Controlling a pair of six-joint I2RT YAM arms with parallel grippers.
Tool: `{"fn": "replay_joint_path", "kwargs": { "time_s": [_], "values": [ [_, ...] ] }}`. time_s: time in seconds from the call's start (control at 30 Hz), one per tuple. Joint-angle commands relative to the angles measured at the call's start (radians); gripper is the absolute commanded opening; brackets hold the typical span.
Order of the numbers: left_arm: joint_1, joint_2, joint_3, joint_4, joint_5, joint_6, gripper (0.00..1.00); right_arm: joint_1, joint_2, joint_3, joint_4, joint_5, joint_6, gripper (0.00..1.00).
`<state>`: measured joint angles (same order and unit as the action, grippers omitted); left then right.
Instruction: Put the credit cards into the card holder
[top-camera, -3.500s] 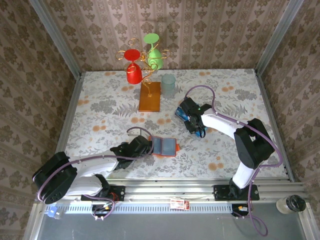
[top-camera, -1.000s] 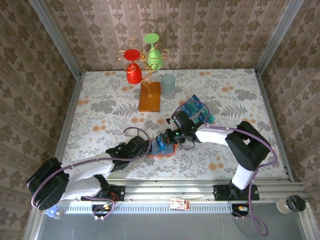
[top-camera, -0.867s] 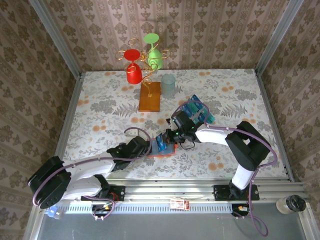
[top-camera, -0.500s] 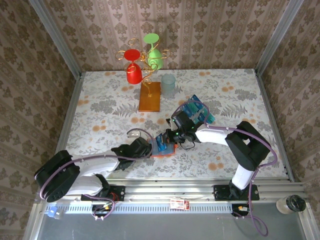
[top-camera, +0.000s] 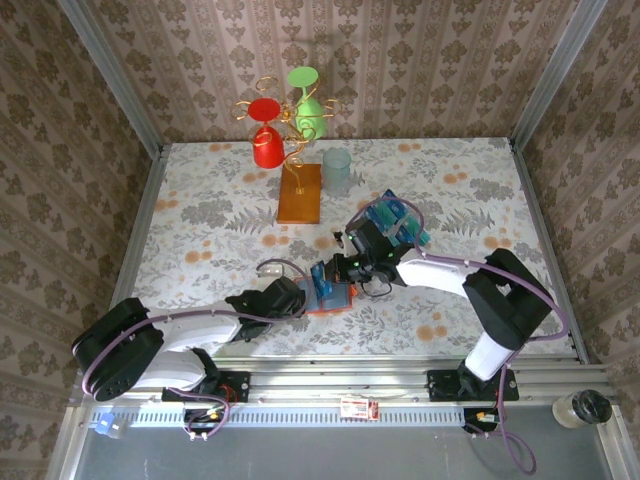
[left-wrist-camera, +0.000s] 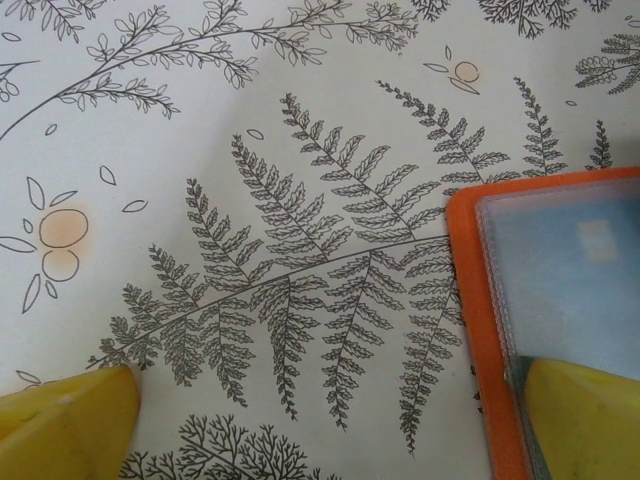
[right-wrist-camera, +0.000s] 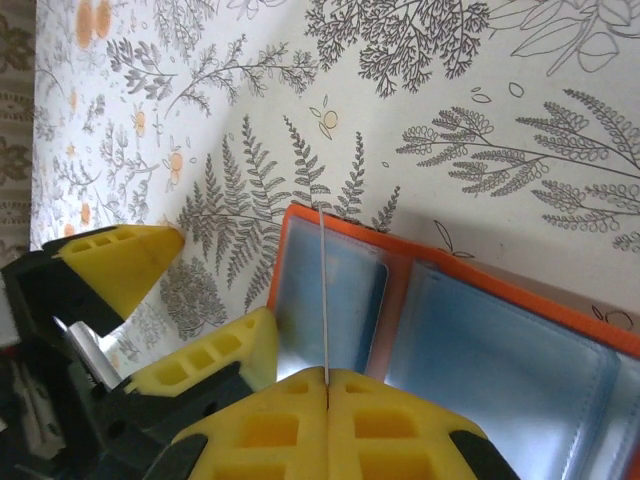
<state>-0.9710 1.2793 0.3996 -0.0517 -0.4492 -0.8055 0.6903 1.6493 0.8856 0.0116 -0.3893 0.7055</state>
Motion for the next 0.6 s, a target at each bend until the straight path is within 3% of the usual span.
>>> {"fn": "replay_joint_path", "kwargs": {
  "time_s": [0.0, 0.57],
  "values": [
    [-0.011, 0.01, 0.004, -0.008, -0.02, -0.022, 1.0, 0.003, -0.047, -0.044, 0.049, 0.05, 0.049, 0.0],
    [-0.032, 0.002, 0.001, -0.062, -0.063, -0.072, 1.0, 0.024, -0.068, -0.192, 0.291, 0.142, 0.171, 0.0]
  ]
}}
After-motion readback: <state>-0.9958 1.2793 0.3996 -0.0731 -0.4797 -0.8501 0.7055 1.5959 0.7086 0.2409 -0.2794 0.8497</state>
